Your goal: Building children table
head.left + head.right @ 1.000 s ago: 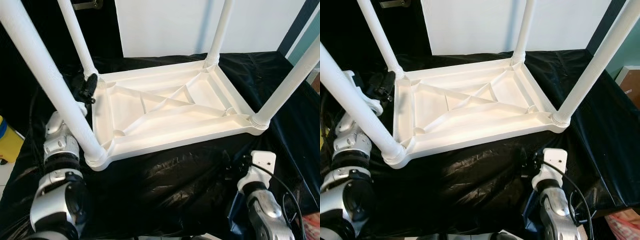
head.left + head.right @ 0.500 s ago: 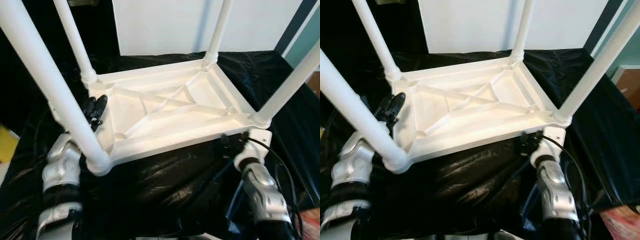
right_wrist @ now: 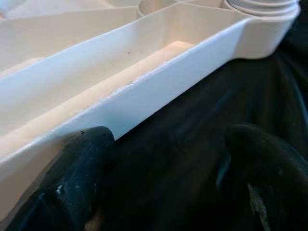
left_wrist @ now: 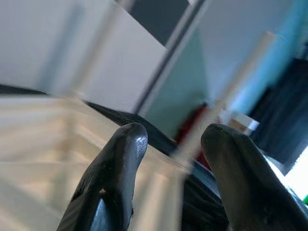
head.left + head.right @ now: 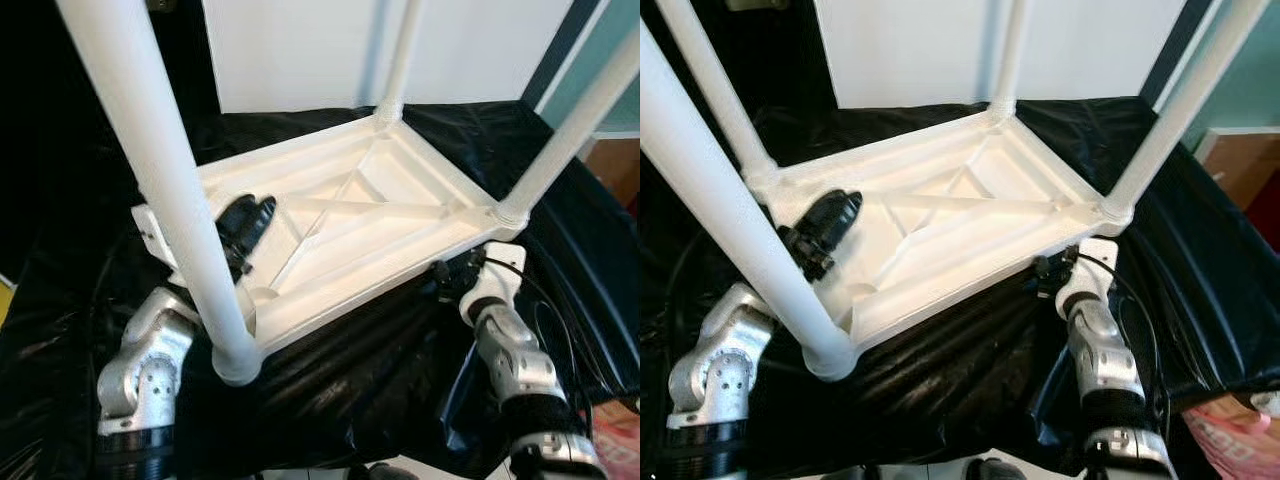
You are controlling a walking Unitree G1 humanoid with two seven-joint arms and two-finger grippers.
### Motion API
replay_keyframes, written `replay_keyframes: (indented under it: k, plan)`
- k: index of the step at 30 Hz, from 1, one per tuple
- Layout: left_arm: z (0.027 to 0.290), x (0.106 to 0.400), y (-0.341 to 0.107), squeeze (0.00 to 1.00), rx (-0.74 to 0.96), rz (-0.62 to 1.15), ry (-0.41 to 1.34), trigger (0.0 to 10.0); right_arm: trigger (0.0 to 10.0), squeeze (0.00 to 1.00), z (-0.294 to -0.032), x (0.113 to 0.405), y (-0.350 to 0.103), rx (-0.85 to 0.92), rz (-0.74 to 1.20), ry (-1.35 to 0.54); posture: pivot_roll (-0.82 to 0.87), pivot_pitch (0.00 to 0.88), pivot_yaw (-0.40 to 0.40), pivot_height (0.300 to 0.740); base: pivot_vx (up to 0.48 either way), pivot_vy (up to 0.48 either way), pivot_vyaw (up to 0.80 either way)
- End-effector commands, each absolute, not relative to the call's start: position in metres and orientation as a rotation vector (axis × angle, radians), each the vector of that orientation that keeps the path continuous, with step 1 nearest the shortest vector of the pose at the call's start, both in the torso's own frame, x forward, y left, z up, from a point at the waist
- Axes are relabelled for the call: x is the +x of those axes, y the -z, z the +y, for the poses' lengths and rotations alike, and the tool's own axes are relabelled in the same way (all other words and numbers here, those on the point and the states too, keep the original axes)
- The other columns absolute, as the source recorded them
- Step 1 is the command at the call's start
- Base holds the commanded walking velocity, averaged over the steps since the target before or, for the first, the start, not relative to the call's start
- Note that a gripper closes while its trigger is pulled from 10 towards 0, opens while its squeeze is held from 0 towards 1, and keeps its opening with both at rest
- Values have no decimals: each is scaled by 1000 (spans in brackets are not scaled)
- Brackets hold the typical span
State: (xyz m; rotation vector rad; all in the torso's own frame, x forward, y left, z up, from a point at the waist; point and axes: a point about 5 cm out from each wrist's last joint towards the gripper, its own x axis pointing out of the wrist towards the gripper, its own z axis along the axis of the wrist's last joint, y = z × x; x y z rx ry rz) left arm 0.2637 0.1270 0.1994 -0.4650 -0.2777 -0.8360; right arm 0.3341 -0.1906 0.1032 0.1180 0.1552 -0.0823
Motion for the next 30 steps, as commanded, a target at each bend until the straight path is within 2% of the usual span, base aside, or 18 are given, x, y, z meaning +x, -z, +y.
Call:
replay_keyframes:
  k: [1, 10, 19, 23, 24, 27, 30]
  plan:
    - [105, 249, -204, 0, -459, -316, 1105, 10000, 10000, 0, -172, 342, -111, 139, 120, -7, -5, 94, -72, 740, 0, 0, 0]
    - [65, 233, -221, 0, -511, -305, 1194, 10000, 10000, 0, -145, 373, -120, 128, 127, -109, 38, 87, -75, 740, 0, 0, 0]
    - [48, 229, -228, 0, -478, -299, 1212, 10000, 10000, 0, -143, 381, -126, 98, 118, -101, 48, 86, -77, 740, 0, 0, 0]
    - [51, 239, -221, 0, -390, -259, 1131, 10000, 10000, 0, -150, 381, -127, 75, 98, -68, 58, 88, -82, 740, 0, 0, 0]
    - [58, 245, -216, 0, -312, -240, 1091, 10000, 10000, 0, -159, 380, -126, 61, 83, -38, 59, 89, -85, 740, 0, 0, 0]
    - [67, 252, -209, 0, -246, -205, 1048, 10000, 10000, 0, -167, 378, -126, 47, 67, -9, 56, 88, -83, 740, 0, 0, 0]
    - [98, 270, -190, 0, -25, -117, 939, 10000, 10000, 0, -185, 369, -124, 18, 17, 36, 34, 86, -73, 740, 0, 0, 0]
